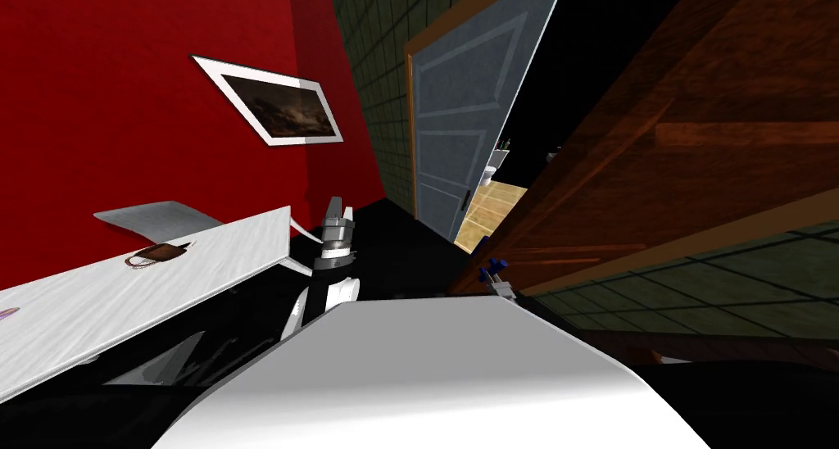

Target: Pull the door open

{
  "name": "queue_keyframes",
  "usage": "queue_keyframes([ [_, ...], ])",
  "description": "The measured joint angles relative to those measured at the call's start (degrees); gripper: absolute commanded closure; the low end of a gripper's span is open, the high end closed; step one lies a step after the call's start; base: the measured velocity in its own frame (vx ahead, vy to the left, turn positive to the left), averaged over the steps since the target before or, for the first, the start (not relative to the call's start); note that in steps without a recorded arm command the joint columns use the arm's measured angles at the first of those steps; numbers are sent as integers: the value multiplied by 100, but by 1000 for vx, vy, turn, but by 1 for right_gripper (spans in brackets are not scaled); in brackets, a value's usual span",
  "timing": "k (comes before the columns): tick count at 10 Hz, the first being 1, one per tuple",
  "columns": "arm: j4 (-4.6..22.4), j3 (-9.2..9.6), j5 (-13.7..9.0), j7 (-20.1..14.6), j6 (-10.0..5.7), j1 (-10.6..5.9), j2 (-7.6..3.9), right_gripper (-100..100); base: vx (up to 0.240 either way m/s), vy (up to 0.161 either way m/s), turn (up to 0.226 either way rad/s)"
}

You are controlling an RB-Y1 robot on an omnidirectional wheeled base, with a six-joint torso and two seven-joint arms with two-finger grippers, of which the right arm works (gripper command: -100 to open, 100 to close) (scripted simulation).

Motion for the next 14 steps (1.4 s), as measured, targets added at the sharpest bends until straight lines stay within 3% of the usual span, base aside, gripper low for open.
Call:
queue_keyframes([
  [14,419,253,124,-283,-370,-159,-118,100,-175,-48,117],
])
